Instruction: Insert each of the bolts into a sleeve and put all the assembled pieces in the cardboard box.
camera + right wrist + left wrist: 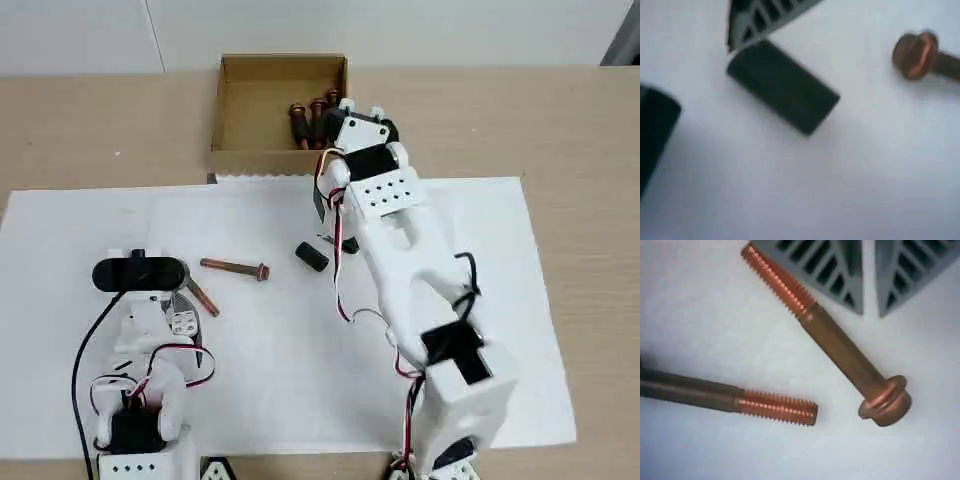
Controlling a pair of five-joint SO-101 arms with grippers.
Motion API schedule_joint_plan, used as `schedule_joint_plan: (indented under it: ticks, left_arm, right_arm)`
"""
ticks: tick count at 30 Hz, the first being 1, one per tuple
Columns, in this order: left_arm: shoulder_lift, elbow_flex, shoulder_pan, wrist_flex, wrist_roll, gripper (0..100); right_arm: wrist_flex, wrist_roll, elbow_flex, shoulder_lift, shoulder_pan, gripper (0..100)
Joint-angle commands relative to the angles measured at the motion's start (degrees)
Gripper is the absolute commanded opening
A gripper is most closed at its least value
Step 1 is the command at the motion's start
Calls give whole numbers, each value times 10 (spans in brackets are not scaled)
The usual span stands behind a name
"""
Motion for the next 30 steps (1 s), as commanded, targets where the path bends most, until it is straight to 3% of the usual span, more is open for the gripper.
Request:
schedule_joint_plan:
  ticks: [1,30]
  left_arm:
    - [-5,-2,0,-11,-1,6]
    - [-5,-2,-1,-11,-1,6]
  right_arm:
    - [-43,-6,-3,21,7,121]
    - [-91,-4,-2,76,37,117]
